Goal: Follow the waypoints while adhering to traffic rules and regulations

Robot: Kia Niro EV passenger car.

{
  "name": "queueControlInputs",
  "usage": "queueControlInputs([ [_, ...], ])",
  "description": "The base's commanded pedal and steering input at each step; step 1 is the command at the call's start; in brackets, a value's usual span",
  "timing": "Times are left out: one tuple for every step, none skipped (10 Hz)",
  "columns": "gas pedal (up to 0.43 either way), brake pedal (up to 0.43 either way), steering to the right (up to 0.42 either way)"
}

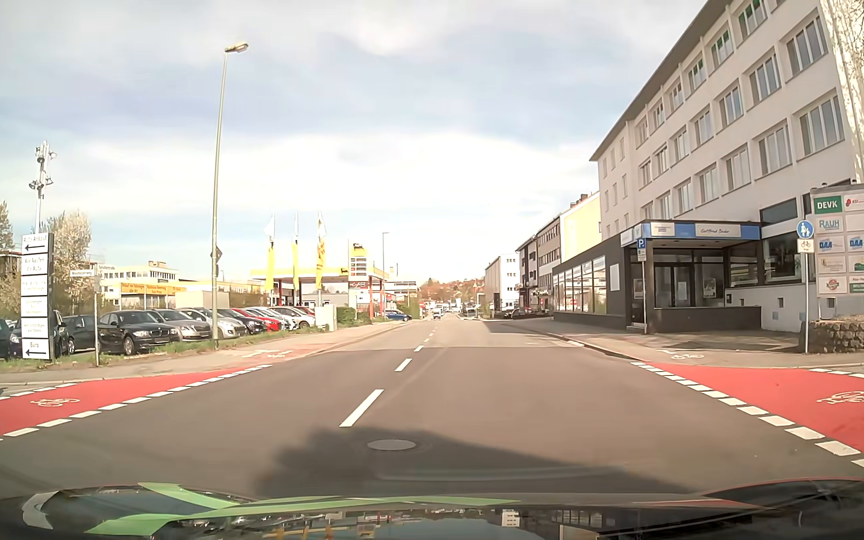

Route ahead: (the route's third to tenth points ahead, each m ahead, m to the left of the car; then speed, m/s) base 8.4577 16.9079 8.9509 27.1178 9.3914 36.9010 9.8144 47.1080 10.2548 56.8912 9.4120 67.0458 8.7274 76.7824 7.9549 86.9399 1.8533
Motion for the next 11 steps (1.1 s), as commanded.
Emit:
queueControlInputs([
  [0.169,0.000,-0.279],
  [0.189,0.000,-0.339],
  [0.197,0.000,-0.392],
  [0.197,0.000,-0.449],
  [0.197,0.000,-0.488],
  [0.209,0.000,-0.537],
  [0.220,0.000,-0.566],
  [0.228,0.000,-0.585],
  [0.228,0.000,-0.607],
  [0.228,0.000,-0.616],
  [0.228,0.000,-0.617],
])
